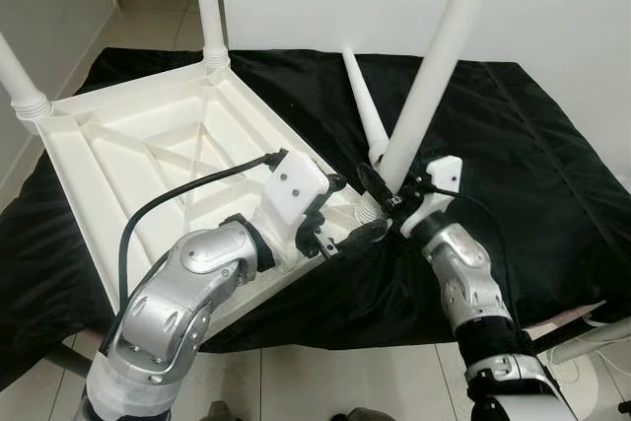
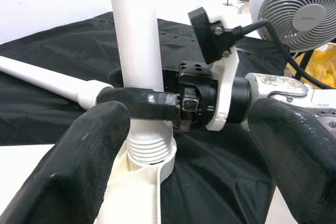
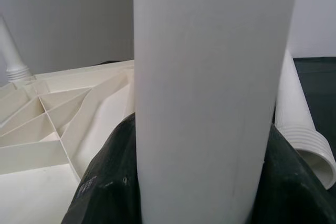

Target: Building children table

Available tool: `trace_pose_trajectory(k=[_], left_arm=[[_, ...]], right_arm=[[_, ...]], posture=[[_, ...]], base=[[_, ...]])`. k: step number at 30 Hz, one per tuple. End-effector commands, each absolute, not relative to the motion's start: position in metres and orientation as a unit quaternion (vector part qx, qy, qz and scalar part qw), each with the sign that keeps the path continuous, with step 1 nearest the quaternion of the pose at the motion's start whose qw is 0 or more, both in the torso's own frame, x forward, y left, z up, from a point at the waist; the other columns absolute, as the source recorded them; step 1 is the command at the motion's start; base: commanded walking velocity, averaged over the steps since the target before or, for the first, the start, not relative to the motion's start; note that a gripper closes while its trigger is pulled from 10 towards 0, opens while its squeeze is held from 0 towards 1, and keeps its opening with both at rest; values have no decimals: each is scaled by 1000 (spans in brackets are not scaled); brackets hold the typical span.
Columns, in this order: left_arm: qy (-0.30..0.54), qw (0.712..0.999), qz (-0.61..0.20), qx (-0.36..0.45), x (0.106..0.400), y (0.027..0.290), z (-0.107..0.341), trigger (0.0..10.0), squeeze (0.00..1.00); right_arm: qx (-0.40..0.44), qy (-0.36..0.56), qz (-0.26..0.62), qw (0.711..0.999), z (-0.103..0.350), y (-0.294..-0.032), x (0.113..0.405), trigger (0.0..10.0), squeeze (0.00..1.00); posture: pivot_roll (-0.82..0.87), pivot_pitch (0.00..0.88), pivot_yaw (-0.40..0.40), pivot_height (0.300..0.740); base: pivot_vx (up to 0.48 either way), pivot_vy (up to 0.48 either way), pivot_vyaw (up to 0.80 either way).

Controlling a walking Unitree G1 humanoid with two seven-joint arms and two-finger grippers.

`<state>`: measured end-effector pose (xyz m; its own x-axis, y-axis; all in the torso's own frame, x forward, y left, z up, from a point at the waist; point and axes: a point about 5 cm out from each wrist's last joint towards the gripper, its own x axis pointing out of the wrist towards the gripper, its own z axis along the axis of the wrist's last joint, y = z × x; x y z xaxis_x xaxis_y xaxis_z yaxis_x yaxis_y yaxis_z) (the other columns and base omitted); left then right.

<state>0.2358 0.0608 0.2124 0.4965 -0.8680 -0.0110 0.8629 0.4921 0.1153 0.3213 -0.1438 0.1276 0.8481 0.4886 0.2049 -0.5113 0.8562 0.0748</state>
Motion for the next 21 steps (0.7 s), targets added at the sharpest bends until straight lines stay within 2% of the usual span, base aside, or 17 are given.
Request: trace_pose_trajectory(k=[1,8,21], left_arm=[[-23,879,-473,57,238,63,213,10000,0],[-25,877,-476,58,239,63,214,10000,0],[-30,879,-473,58,238,63,215,10000,0]], right_arm=[[69,-16,255,964,95,-143,312,10000,0],[7,1,281,960,97,-138,316,10000,0],[11,-1,286,958,90,-132,306,10000,0]], posture=[[0,37,-11,740],[0,33,-13,740],[7,29,-19,740]], base=[[0,0,0],[0,0,0],[0,0,0]])
